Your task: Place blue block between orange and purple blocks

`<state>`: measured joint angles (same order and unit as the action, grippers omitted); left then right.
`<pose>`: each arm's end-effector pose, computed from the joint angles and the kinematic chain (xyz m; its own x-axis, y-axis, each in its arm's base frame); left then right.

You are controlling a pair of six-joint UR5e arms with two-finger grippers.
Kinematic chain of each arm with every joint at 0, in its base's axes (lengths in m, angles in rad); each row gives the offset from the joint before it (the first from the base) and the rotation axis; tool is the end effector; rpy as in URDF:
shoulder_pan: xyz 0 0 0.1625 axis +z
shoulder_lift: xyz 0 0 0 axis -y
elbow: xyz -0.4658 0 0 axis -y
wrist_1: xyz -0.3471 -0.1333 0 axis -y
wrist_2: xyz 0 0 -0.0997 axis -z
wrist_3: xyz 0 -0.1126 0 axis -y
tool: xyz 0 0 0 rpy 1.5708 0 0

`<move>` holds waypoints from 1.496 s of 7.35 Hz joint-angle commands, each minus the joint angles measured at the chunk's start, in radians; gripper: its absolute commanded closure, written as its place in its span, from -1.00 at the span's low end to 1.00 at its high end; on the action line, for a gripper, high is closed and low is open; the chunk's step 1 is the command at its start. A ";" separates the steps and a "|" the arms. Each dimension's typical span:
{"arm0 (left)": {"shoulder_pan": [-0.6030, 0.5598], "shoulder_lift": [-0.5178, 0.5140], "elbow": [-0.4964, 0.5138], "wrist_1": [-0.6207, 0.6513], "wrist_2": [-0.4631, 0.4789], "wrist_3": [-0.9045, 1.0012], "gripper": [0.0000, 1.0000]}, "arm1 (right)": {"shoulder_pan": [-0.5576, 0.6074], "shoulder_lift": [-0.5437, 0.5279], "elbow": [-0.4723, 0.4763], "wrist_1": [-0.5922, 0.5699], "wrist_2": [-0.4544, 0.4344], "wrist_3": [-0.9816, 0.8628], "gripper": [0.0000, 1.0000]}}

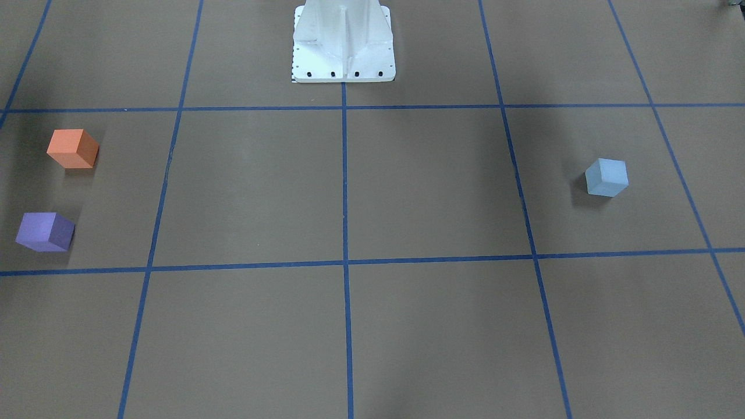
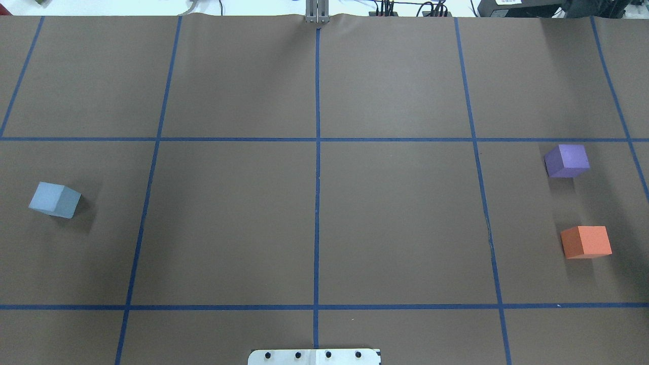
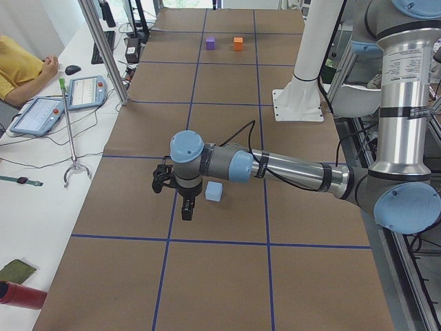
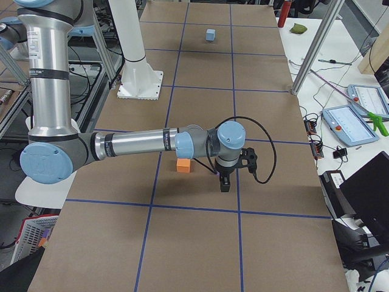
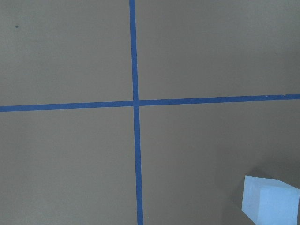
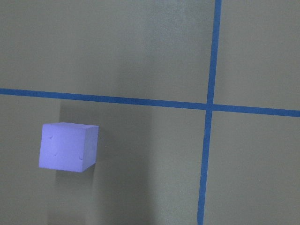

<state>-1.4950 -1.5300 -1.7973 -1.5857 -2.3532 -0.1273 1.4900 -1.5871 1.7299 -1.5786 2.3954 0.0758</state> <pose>-0.0208 -0.4386 0.6222 0.7003 0.0682 -0.7106 0.0148 0.9938 0.1100 0.0145 -0.4477 0.6412 0.6728 -0.0781 0.7357 0.0291 0.9964 0.0791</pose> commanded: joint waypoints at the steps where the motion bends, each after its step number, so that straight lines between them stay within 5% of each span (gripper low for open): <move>1: 0.150 -0.007 -0.002 -0.081 0.002 -0.157 -1.00 | -0.002 -0.005 0.014 0.002 0.001 -0.001 -1.00; 3: 0.313 -0.012 -0.001 -0.222 0.011 -0.416 -1.00 | -0.002 -0.005 0.004 0.038 -0.001 -0.002 -1.00; 5: 0.500 -0.015 0.010 -0.295 0.154 -0.463 -1.00 | -0.004 -0.007 0.005 0.040 0.004 -0.002 -1.00; 11: 0.597 -0.039 0.126 -0.336 0.236 -0.459 -0.99 | -0.016 -0.016 -0.009 0.040 0.045 -0.007 -1.00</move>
<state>-0.9214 -1.5501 -1.7107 -1.9079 -2.1449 -0.5844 1.4804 -1.6019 1.7269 -1.5381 2.4391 0.0696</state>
